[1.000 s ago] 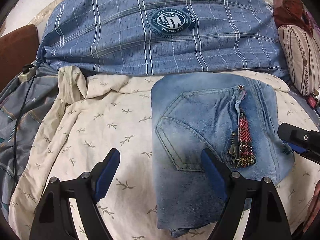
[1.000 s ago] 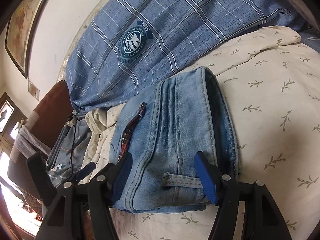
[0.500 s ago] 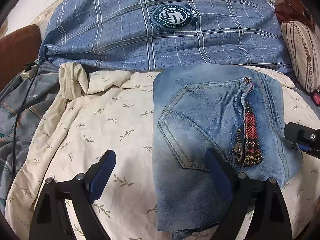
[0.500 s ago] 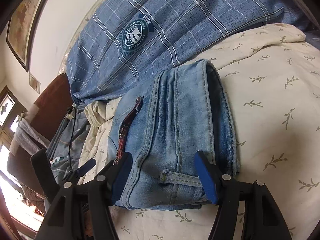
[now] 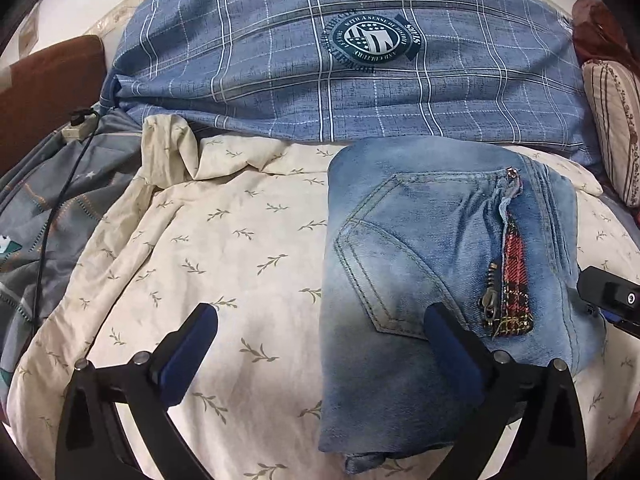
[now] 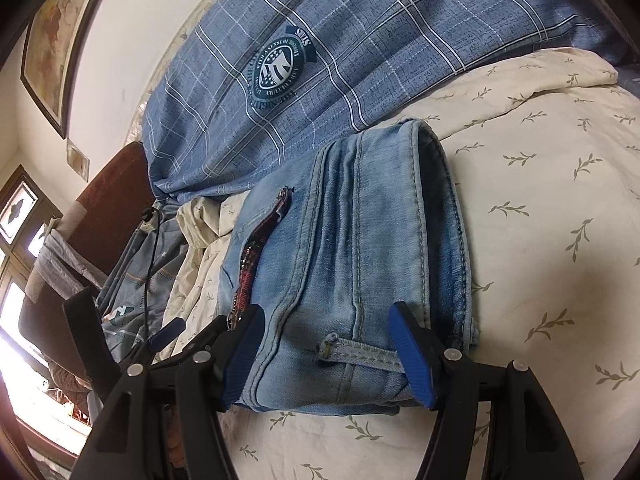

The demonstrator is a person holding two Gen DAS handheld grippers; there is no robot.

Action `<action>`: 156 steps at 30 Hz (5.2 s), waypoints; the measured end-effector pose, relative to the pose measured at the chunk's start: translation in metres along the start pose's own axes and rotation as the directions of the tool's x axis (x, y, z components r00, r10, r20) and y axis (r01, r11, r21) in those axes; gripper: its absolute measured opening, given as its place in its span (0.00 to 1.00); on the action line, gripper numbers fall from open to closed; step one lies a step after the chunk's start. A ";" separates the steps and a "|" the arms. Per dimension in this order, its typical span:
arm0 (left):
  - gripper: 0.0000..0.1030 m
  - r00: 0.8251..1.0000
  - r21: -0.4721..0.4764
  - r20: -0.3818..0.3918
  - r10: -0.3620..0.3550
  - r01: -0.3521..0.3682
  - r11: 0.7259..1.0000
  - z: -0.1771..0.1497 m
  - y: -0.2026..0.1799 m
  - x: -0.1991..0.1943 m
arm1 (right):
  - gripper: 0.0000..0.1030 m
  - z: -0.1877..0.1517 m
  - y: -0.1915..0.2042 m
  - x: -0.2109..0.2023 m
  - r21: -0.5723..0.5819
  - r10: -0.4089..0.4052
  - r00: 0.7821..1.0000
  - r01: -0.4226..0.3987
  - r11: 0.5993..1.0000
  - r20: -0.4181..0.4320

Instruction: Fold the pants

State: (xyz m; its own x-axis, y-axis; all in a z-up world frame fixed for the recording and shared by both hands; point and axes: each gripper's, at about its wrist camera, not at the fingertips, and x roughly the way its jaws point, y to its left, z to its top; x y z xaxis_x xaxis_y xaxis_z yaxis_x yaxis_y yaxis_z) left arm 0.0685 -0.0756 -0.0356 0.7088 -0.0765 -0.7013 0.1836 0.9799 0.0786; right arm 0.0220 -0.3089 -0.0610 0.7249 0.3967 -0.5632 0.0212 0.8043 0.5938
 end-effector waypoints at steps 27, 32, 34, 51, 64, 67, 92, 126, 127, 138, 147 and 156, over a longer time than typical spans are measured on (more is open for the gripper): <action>1.00 0.995 0.009 -0.057 -0.083 0.084 0.996 -0.003 0.005 0.007 | 0.68 -0.002 0.001 0.000 -0.005 0.004 1.000 -0.004 1.000 0.000; 1.00 0.996 0.032 -0.053 -0.074 0.075 0.997 -0.002 0.003 0.003 | 0.68 -0.001 0.003 0.000 -0.024 -0.005 1.000 0.005 1.000 -0.013; 1.00 0.996 0.040 -0.056 -0.068 0.070 0.997 0.000 0.003 0.001 | 0.68 0.000 0.005 -0.003 -0.025 -0.013 1.000 0.012 1.000 -0.012; 1.00 1.000 -0.057 -0.010 -0.022 0.022 0.998 0.017 0.037 -0.013 | 0.68 0.010 -0.008 -0.039 0.074 -0.125 0.982 0.115 0.991 0.139; 1.00 0.983 -0.025 -0.115 -0.146 0.144 0.989 0.003 0.015 0.004 | 0.68 -0.001 -0.002 -0.002 0.028 -0.141 0.990 0.141 0.990 -0.012; 1.00 0.987 -0.033 -0.088 -0.136 0.134 0.990 0.006 0.018 -0.001 | 0.68 0.002 -0.005 -0.009 0.053 -0.127 0.992 0.126 0.991 0.021; 1.00 0.994 0.062 -0.103 -0.028 0.034 0.997 0.010 0.012 0.018 | 0.69 0.001 0.023 0.009 0.022 -0.147 0.985 0.146 0.989 0.090; 1.00 0.989 0.003 0.150 -0.011 0.010 1.000 0.028 0.038 -0.048 | 0.70 0.005 0.033 -0.043 -0.056 -0.119 0.966 0.135 0.989 0.230; 1.00 0.989 0.008 0.146 -0.015 0.014 1.000 0.028 0.037 -0.048 | 0.70 0.006 0.033 -0.043 -0.057 -0.119 0.966 0.135 0.989 0.228; 1.00 0.991 0.028 0.129 -0.039 0.035 0.999 0.028 0.031 -0.047 | 0.70 0.009 0.022 -0.049 -0.027 -0.128 0.967 0.137 0.990 0.222; 1.00 0.993 0.029 0.107 -0.049 0.046 0.999 0.027 0.031 -0.043 | 0.70 0.009 0.021 -0.044 -0.014 -0.141 0.970 0.146 0.989 0.200; 1.00 0.995 0.029 0.093 -0.046 0.044 0.999 0.026 0.030 -0.041 | 0.70 0.009 0.018 -0.042 -0.001 -0.146 0.972 0.149 0.989 0.183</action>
State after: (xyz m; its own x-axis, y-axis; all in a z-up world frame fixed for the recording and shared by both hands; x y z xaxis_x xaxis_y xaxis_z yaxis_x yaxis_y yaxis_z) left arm 0.0630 -0.0479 0.0137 0.7597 -0.1385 -0.6353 0.2340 0.9698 0.0685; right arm -0.0018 -0.3149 -0.0214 0.8278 0.1870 -0.5290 0.1280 0.8550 0.5026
